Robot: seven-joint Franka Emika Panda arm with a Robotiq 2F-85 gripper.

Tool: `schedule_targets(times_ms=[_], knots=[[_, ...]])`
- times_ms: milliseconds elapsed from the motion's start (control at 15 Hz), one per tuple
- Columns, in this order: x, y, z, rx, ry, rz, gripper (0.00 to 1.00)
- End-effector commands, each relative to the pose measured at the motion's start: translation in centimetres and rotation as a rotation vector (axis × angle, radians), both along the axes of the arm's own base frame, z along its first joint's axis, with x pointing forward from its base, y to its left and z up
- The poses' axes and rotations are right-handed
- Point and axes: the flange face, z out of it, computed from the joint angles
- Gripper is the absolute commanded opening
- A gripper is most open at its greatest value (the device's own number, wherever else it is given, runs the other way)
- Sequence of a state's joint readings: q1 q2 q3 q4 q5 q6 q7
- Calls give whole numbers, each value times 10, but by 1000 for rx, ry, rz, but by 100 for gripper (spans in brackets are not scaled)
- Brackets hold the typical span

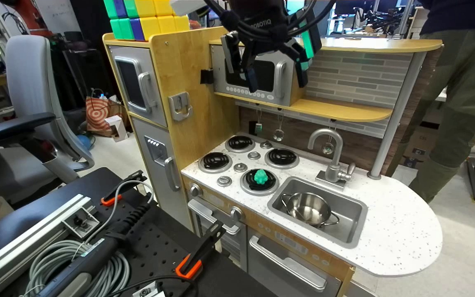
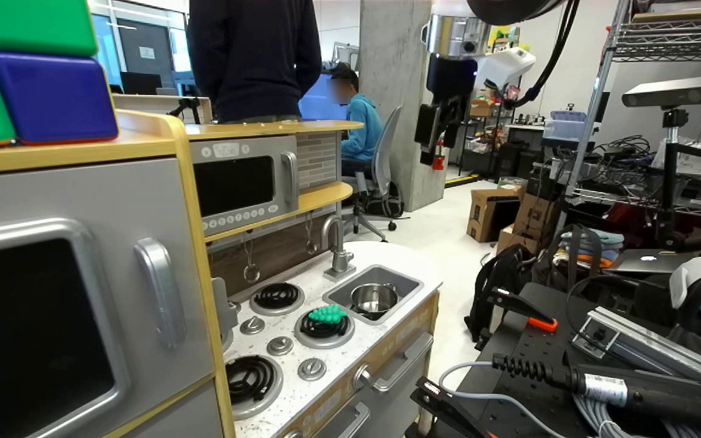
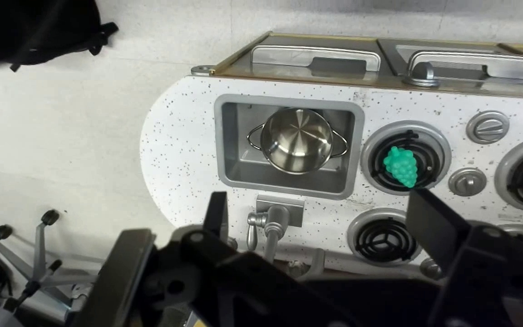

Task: Put the plush toy into the silver pot in the sink.

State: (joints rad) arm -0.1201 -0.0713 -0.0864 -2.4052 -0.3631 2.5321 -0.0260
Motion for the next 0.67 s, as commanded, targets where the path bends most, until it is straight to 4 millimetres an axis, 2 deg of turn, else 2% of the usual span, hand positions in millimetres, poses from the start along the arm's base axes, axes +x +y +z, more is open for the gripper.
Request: schedule_targets(times_ms=[0,267,600], knots=[[-5,-9,8,-43,16,129,100],[-6,-21,11,-34,31,352,100],[-1,-15,5,-4,40,595,100]])
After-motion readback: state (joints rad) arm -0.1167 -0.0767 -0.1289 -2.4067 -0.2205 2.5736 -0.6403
